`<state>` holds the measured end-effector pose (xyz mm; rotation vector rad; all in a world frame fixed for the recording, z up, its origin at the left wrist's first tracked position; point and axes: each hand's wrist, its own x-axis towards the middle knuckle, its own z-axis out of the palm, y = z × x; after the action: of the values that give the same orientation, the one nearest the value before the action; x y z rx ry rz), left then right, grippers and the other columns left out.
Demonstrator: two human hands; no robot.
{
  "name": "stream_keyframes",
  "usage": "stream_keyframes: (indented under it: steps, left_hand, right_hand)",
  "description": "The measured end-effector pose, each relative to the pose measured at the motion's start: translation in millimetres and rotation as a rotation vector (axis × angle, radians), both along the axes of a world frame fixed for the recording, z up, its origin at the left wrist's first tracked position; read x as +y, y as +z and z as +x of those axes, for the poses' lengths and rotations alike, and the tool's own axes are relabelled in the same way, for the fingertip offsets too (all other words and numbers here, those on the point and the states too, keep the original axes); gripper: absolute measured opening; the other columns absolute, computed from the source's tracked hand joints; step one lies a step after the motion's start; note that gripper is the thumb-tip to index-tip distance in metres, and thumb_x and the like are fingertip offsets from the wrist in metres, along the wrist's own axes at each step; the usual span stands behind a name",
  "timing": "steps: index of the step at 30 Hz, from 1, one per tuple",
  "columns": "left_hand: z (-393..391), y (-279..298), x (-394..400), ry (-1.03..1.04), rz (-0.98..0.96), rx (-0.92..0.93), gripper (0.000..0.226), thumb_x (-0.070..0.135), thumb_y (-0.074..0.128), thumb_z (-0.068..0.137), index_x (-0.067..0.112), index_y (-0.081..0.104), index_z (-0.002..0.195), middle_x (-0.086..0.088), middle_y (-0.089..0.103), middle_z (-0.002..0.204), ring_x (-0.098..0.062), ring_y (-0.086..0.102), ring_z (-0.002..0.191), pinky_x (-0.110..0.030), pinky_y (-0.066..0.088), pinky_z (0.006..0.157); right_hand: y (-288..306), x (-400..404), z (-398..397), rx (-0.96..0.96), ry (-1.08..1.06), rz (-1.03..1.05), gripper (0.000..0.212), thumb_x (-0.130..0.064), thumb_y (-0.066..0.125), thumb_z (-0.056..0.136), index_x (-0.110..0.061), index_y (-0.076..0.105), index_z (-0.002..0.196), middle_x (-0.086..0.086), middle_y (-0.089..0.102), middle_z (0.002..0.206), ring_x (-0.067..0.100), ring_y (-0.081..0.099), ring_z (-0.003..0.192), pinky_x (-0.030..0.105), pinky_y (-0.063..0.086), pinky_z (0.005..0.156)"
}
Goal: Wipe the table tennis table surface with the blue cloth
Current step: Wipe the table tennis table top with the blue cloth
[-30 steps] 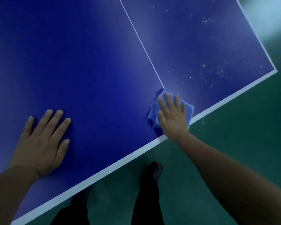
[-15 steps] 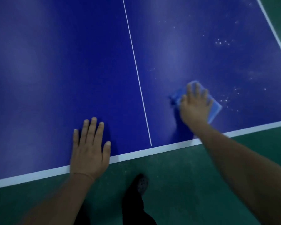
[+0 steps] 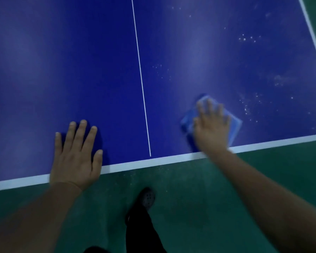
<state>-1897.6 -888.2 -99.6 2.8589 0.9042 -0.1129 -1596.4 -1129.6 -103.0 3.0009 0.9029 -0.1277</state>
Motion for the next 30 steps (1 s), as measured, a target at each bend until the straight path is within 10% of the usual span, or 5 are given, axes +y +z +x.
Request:
stream_keyframes:
  steps: [5,13,21,27,30]
  left_hand:
    - [-1,0,0,0.007,0.007,0.0,0.068,0.045,0.025,0.097,0.008,0.031,0.154,-0.014,0.021,0.164,-0.032,0.013,0.152,-0.055,0.004,0.123]
    - [2,3,-1,0.008,0.002,-0.003,0.068,0.044,0.025,0.096,0.007,0.035,0.152,-0.016,0.024,0.163,-0.034,0.014,0.152,-0.052,0.002,0.122]
    - [2,1,-2,0.009,-0.002,0.005,0.068,0.044,0.024,0.097,0.008,0.031,0.154,-0.014,0.022,0.163,-0.033,0.013,0.152,-0.05,-0.001,0.122]
    - [1,1,-1,0.01,-0.019,0.03,0.069,0.045,0.023,0.096,0.01,0.03,0.155,-0.012,0.019,0.165,-0.031,0.011,0.153,-0.057,0.007,0.122]
    - [1,0,0,0.011,-0.02,0.047,0.069,0.046,0.024,0.096,0.011,0.028,0.155,-0.011,0.018,0.165,-0.03,0.011,0.153,-0.058,0.008,0.121]
  right_hand:
    - [18,-18,47,0.062,-0.686,0.082,0.056,-0.043,0.018,0.105,-0.027,0.015,0.158,0.003,0.008,0.167,0.041,0.006,0.15,0.066,0.009,0.116]
    - [3,24,-91,0.106,0.449,0.013,0.058,-0.05,0.02,0.102,-0.033,0.011,0.156,-0.003,0.008,0.165,0.033,0.006,0.152,0.063,0.01,0.119]
    - [19,-25,29,0.104,-0.643,0.039,0.057,-0.044,0.016,0.105,-0.028,0.008,0.159,0.0,0.001,0.167,0.036,0.0,0.152,0.064,0.007,0.117]
    - [7,59,-97,0.149,0.504,-0.061,0.059,-0.05,0.011,0.101,-0.032,0.008,0.157,-0.002,0.002,0.167,0.033,-0.002,0.153,0.062,0.003,0.119]
    - [5,40,-40,0.02,0.282,-0.013,0.058,-0.046,0.021,0.101,-0.026,0.029,0.155,0.001,0.023,0.163,0.037,0.02,0.149,0.066,0.021,0.114]
